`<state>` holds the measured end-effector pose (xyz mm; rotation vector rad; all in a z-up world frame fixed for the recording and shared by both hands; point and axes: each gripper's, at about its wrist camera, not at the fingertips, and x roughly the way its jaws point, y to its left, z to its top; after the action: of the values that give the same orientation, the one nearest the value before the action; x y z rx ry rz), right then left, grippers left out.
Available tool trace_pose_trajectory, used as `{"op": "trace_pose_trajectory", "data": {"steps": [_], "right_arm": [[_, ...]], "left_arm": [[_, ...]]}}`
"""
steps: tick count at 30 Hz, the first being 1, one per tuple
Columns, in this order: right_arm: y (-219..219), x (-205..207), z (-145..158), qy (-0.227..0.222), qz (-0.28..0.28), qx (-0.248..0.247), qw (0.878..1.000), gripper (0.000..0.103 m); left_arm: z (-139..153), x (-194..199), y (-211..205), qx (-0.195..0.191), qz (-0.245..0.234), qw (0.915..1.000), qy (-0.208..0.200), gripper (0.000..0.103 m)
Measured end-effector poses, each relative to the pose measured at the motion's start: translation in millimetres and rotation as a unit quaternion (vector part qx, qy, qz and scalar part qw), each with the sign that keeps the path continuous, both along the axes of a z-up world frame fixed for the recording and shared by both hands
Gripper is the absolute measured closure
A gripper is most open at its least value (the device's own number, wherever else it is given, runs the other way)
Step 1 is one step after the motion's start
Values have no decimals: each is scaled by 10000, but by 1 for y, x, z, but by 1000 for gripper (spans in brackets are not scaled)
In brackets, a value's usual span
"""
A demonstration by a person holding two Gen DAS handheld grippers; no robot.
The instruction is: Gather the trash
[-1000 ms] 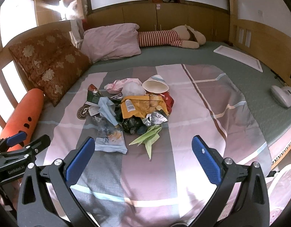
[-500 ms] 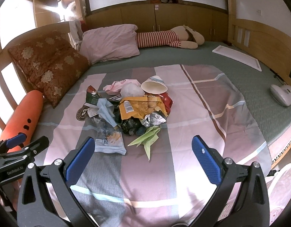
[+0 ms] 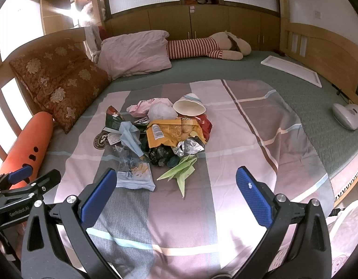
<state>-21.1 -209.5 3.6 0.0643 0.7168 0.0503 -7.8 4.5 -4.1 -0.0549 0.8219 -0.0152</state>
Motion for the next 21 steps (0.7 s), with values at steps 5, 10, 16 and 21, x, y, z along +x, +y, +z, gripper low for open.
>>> {"op": "trace_pose_trajectory", "data": {"steps": [5, 10, 16, 21], "right_arm": [[0, 0, 0, -2, 3, -1, 10000, 2], [0, 0, -1, -3, 15, -4, 10000, 2], [0, 0, -1, 4, 16, 6, 10000, 2], [0, 1, -1, 3, 18, 8, 10000, 2]], "left_arm": [[-1, 0, -1, 1, -26, 10000, 20, 3], [-2, 0, -1, -15, -47, 10000, 43, 3], [-4, 1, -2, -10, -95, 9999, 87, 3], [-4, 2, -4, 9, -97, 9999, 90, 3]]}}
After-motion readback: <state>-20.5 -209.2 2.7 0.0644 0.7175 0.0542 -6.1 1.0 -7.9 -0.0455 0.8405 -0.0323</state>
